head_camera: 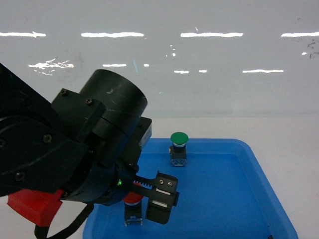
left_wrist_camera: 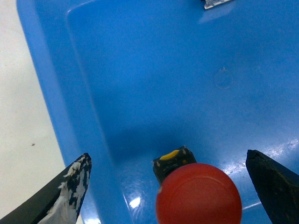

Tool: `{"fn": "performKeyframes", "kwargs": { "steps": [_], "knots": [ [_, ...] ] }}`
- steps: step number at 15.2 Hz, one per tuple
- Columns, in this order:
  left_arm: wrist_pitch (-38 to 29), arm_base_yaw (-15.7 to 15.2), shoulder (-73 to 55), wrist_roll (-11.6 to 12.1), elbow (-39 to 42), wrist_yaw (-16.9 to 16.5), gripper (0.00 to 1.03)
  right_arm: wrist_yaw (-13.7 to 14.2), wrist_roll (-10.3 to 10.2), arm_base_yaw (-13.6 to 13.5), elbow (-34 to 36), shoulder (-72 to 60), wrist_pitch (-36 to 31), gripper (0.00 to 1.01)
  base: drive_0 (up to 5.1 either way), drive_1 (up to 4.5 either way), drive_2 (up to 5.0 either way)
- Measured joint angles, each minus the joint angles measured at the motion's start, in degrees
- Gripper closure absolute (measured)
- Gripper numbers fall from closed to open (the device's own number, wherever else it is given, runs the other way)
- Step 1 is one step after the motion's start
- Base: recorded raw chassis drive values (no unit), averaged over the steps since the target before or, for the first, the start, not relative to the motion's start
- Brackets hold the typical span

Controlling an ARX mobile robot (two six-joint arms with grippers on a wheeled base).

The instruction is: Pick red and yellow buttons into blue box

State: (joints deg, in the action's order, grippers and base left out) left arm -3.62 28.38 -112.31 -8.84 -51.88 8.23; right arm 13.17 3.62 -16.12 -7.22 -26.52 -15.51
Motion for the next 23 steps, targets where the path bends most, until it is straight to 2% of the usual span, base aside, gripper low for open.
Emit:
{"fn": "performKeyframes", "kwargs": {
  "steps": [3, 8, 9, 10, 16, 17, 19, 20, 22, 23],
  "knots": [
    [0.2, 1.2, -2.4, -1.6, 0.0, 0.3, 0.05, 0.0, 0.0, 0.0, 0.0, 0.0, 0.0, 0.63, 0.0, 0.00, 0.0],
    [-1.2, 1.0, -4.0, -1.9, 0.0, 0.2, 0.05, 0.0, 0.0, 0.0, 0.0, 0.0, 0.0, 0.63, 0.0, 0.00, 0.0],
    [-1.6, 0.7, -4.4, -1.9, 0.0, -0.3, 0.08, 0.0, 0.0, 0.0, 0.0, 0.0, 0.0, 0.63, 0.0, 0.00, 0.0],
    [-1.9, 0.5, -4.6, -1.9, 0.0, -0.5, 0.19, 0.0, 0.0, 0.0, 0.0, 0.0, 0.0, 0.63, 0.0, 0.00, 0.0],
    [-2.7, 0.3, -4.7, -1.9, 0.0, -0.9, 0.37, 0.0, 0.0, 0.0, 0.0, 0.0, 0.0, 0.63, 0.0, 0.00, 0.0],
    [-3.1, 0.2, -4.7, -1.9, 0.0, -0.7, 0.44, 0.0, 0.0, 0.0, 0.0, 0.0, 0.0, 0.63, 0.0, 0.00, 0.0],
    [-3.4, 0.2, -4.7, -1.7, 0.0, -1.0, 0.68, 0.0, 0.0, 0.0, 0.0, 0.0, 0.0, 0.63, 0.0, 0.00, 0.0],
    [-3.7, 0.0, -4.7, -1.7, 0.0, -1.0, 0.72, 0.0, 0.0, 0.0, 0.0, 0.0, 0.0, 0.63, 0.0, 0.00, 0.0],
    [-5.9, -1.0, -4.0, -1.2, 1.6, -0.3, 0.73, 0.0, 0.0, 0.0, 0.0, 0.0, 0.0, 0.63, 0.0, 0.00, 0.0],
    [-9.4, -3.9, 0.5, 0.0, 4.4, -0.7, 0.73, 0.0, 0.0, 0.0, 0.0, 0.0, 0.0, 0.63, 0.0, 0.00, 0.0]
  ]
}}
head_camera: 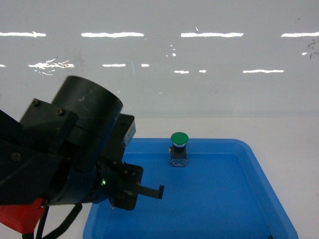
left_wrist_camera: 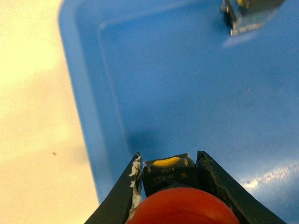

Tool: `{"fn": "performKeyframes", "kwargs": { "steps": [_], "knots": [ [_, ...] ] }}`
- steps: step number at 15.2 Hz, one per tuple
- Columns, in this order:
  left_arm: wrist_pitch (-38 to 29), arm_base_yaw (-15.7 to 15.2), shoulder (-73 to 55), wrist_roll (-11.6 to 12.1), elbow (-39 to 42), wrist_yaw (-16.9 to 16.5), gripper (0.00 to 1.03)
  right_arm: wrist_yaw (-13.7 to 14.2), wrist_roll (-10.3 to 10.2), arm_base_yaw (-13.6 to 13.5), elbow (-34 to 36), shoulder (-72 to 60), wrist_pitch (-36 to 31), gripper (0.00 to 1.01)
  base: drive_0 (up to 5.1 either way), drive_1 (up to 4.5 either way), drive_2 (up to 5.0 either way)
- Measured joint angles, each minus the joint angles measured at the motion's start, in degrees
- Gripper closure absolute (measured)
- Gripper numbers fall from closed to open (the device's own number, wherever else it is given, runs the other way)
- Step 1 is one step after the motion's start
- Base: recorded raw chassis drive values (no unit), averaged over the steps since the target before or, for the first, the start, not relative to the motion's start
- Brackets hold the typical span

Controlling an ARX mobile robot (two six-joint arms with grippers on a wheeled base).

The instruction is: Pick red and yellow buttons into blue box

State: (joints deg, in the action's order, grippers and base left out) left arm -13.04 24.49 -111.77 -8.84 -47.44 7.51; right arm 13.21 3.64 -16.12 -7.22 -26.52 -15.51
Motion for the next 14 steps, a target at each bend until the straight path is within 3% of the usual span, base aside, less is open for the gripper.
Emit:
{"fn": "performKeyframes", "kwargs": {
  "steps": [1, 2, 6, 8, 10, 14],
  "knots": [
    [-6.6, -4.6, 8.2, 2.4, 2.8, -0.5, 0.73, 0.0, 0.0, 0.0, 0.0, 0.0, 0.0, 0.63, 0.0, 0.00, 0.0],
    [-14.3, -11.0, 19.5, 6.1, 6.6, -1.4, 0.73, 0.0, 0.0, 0.0, 0.0, 0.0, 0.0, 0.63, 0.0, 0.00, 0.0],
    [-22.1, -15.4, 33.0, 9.0, 15.2, -3.6, 0.73, 0.0, 0.0, 0.0, 0.0, 0.0, 0.0, 0.63, 0.0, 0.00, 0.0],
    [-23.6, -17.7, 39.8, 9.9, 20.3, -2.6, 0.73, 0.0, 0.0, 0.0, 0.0, 0.0, 0.0, 0.63, 0.0, 0.00, 0.0],
    [-21.3, -19.1, 46.0, 10.7, 23.6, -1.0, 0.73, 0.0, 0.0, 0.0, 0.0, 0.0, 0.0, 0.63, 0.0, 0.00, 0.0],
    [-11.7, -18.7, 58.6, 10.6, 27.1, 2.4, 0.73, 0.0, 0.0, 0.0, 0.0, 0.0, 0.0, 0.63, 0.0, 0.00, 0.0]
  ]
}}
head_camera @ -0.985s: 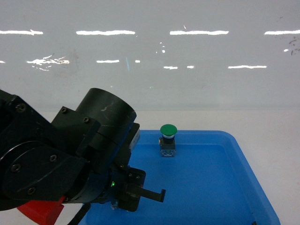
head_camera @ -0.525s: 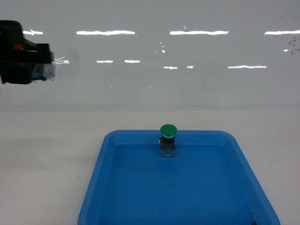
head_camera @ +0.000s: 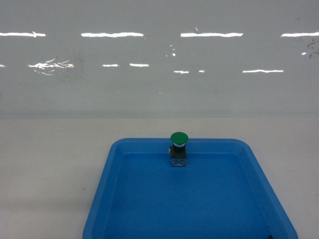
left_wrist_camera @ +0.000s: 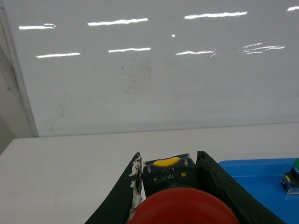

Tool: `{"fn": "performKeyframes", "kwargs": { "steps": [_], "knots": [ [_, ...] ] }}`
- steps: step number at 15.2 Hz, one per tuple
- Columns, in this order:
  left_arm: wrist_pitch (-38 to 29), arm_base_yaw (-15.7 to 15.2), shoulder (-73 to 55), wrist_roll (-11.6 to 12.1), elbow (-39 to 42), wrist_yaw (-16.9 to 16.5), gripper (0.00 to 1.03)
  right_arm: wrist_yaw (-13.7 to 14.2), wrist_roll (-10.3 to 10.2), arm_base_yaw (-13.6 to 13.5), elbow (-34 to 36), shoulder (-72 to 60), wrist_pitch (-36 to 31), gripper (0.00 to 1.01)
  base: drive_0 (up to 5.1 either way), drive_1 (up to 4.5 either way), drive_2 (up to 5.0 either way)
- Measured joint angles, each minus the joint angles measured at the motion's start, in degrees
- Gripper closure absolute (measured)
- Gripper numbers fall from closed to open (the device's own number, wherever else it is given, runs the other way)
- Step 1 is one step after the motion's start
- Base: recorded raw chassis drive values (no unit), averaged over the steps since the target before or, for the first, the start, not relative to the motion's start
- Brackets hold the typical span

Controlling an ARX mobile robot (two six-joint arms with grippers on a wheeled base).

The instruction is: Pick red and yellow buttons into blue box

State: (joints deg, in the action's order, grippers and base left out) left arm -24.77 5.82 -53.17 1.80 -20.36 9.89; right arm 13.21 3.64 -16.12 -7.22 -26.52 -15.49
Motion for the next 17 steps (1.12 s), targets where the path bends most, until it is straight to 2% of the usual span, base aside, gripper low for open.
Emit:
{"fn": "performKeyframes", "kwargs": {
  "steps": [1, 5, 9, 14, 17],
  "knots": [
    [3.3, 0.8, 4.4, 0.2, 0.9, 0.0, 0.73, 0.0, 0.0, 0.0, 0.0, 0.0, 0.0, 0.63, 0.0, 0.00, 0.0],
    [0.7, 1.2, 2.2, 1.7, 1.9, -0.5, 0.73, 0.0, 0.0, 0.0, 0.0, 0.0, 0.0, 0.63, 0.0, 0.00, 0.0],
    [0.5, 1.2, 2.2, 1.8, 1.9, -0.5, 0.73, 0.0, 0.0, 0.0, 0.0, 0.0, 0.0, 0.63, 0.0, 0.00, 0.0],
    [0.5, 1.2, 2.2, 1.9, 1.9, -0.5, 0.73, 0.0, 0.0, 0.0, 0.0, -0.3, 0.0, 0.63, 0.0, -4.10, 4.1],
    [0.5, 1.2, 2.3, 2.0, 1.9, -0.5, 0.73, 0.0, 0.0, 0.0, 0.0, 0.0, 0.0, 0.63, 4.4, -4.19, -0.2]
  ]
}}
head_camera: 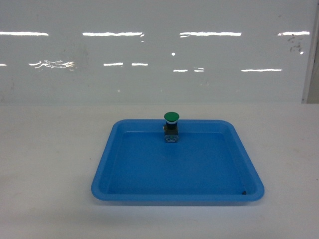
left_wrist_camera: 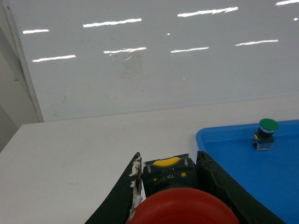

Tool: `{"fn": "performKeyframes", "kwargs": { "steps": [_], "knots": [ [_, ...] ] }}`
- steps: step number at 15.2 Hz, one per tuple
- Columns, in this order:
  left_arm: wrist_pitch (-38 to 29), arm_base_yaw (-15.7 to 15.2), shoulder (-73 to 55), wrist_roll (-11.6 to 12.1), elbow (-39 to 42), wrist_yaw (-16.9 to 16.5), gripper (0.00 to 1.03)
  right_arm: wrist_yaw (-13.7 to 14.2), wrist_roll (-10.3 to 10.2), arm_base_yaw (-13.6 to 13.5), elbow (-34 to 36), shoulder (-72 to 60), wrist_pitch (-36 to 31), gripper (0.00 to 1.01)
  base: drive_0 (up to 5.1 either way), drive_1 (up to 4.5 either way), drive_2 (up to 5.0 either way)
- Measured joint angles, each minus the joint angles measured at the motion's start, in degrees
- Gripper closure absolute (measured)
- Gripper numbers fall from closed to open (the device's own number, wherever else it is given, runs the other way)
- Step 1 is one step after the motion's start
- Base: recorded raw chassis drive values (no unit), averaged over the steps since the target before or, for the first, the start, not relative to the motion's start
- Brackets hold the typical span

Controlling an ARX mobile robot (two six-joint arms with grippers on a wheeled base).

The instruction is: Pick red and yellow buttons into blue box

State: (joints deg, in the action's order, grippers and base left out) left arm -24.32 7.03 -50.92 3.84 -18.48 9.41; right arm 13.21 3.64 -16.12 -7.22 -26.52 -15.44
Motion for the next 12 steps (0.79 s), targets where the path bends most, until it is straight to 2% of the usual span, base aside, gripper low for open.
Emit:
{"fn": "performKeyframes", "kwargs": {
  "steps": [5, 12],
  "knots": [
    [0.0, 0.0, 0.0, 0.1, 0.0, 0.0, 0.73, 0.0, 0.0, 0.0, 0.0, 0.0, -0.1, 0.63, 4.7, -3.80, -0.8],
    [0.0, 0.0, 0.0, 0.1, 0.0, 0.0, 0.73, 0.0, 0.0, 0.0, 0.0, 0.0, 0.0, 0.63, 4.8, -3.01, -2.0]
  ]
}}
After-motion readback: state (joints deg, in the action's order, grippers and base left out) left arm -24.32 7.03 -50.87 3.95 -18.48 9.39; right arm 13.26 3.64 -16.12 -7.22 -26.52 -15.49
